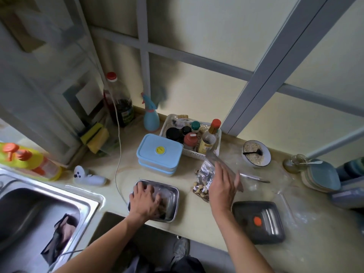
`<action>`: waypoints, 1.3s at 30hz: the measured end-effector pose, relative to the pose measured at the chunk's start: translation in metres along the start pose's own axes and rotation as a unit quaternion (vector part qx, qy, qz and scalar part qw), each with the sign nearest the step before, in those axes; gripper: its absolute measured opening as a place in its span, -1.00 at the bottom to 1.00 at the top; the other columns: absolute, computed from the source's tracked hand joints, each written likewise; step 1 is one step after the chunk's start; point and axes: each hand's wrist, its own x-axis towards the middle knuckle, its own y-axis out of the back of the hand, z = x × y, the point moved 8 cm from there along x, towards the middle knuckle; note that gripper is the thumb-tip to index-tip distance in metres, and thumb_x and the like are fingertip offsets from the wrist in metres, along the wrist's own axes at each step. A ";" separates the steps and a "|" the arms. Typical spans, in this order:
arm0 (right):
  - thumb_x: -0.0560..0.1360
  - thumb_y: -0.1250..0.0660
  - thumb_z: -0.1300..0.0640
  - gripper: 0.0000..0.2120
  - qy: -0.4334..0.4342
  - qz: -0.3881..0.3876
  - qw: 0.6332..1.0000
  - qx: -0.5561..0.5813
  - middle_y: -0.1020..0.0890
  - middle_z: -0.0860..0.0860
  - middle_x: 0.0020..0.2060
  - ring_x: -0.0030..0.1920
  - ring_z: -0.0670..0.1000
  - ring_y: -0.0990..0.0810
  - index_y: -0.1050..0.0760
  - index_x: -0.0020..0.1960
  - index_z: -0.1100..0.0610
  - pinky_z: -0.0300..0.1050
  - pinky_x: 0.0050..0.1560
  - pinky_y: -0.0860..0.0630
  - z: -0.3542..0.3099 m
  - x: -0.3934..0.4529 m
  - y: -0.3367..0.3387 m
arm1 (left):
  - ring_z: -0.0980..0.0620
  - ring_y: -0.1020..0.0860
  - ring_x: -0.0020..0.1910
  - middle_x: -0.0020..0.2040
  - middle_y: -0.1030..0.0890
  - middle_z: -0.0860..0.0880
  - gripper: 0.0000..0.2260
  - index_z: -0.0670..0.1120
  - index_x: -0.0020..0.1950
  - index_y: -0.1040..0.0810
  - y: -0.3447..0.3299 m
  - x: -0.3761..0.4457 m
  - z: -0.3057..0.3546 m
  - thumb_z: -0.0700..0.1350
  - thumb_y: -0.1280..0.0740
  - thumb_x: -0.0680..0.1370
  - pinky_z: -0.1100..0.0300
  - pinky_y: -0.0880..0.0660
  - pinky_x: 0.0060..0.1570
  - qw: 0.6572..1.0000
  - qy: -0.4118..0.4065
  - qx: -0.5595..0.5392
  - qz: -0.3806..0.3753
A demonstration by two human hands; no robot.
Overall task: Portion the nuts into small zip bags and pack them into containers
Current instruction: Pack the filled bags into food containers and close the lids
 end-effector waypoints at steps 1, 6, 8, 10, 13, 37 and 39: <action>0.46 -0.37 0.46 -0.59 0.022 0.007 1.000 0.010 -0.70 0.12 0.17 0.17 0.10 -0.68 -0.58 0.29 0.23 0.33 0.52 -0.23 -0.013 -0.011 0.000 | -0.14 -0.37 0.20 0.19 -0.38 -0.10 -0.46 -0.06 0.17 -0.50 0.003 0.001 -0.001 0.26 0.06 0.52 -0.06 -0.38 0.19 1.000 -0.004 -0.015 0.017; 0.51 -0.30 0.43 -0.64 0.070 0.002 0.997 0.045 -0.68 0.07 0.20 0.22 0.07 -0.66 -0.63 0.26 0.21 0.40 0.44 -0.31 -0.061 -0.068 -0.004 | -0.06 -0.42 -0.02 0.00 -0.51 0.00 -0.58 -0.03 0.00 -0.51 0.025 0.004 -0.005 0.14 0.08 0.63 -0.04 -0.46 0.03 0.978 -0.078 -0.170 0.087; 0.54 -0.31 0.40 -0.66 0.090 -0.006 0.994 0.058 -0.68 0.04 0.21 0.24 0.05 -0.66 -0.65 0.25 0.18 0.41 0.41 -0.34 -0.079 -0.093 -0.005 | -0.03 -0.51 -0.11 -0.11 -0.59 0.00 -0.62 -0.06 -0.05 -0.55 0.043 -0.003 -0.002 0.04 0.00 0.71 0.09 -0.48 -0.06 0.940 -0.076 -0.324 0.077; 0.56 -0.30 0.37 -0.65 0.127 -0.026 0.988 0.079 -0.67 0.01 0.24 0.29 0.03 -0.62 -0.65 0.28 0.14 0.41 0.42 -0.33 -0.099 -0.119 -0.008 | -0.02 -0.62 -0.19 -0.15 -0.66 -0.09 -0.59 -0.08 -0.01 -0.61 0.040 -0.003 -0.004 0.06 -0.04 0.73 0.17 -0.55 -0.19 0.871 -0.006 -0.492 -0.018; 0.55 -0.35 0.32 -0.63 0.153 -0.073 0.980 0.102 -0.65 0.00 0.28 0.31 0.04 -0.61 -0.63 0.31 0.09 0.39 0.44 -0.32 -0.122 -0.153 -0.018 | -0.03 -0.68 -0.07 -0.07 -0.71 -0.07 -0.75 -0.07 0.07 -0.64 0.026 0.005 -0.014 0.06 -0.26 0.66 0.06 -0.64 -0.04 0.857 0.006 -0.508 -0.084; 0.60 -0.31 0.00 -0.42 -0.208 -0.396 0.892 0.061 -0.41 0.06 0.43 0.46 0.12 -0.35 -0.23 0.57 -0.01 0.05 0.38 -0.38 -0.102 -0.113 -0.085 | -0.06 -0.55 -0.15 0.01 -0.57 -0.11 -0.84 -0.17 0.10 -0.61 0.039 0.012 -0.086 -0.15 -0.32 0.58 0.20 -0.40 -0.08 0.958 0.048 -0.276 0.059; 0.60 -0.29 0.01 -0.45 -0.229 -0.416 0.878 0.059 -0.42 0.06 0.39 0.41 0.14 -0.40 -0.21 0.54 -0.04 0.06 0.32 -0.42 -0.103 -0.119 -0.089 | -0.11 -0.52 -0.03 0.16 -0.48 -0.16 -0.73 -0.19 0.24 -0.53 0.036 0.013 -0.083 -0.11 -0.36 0.58 0.14 -0.43 0.02 0.969 0.029 -0.241 0.044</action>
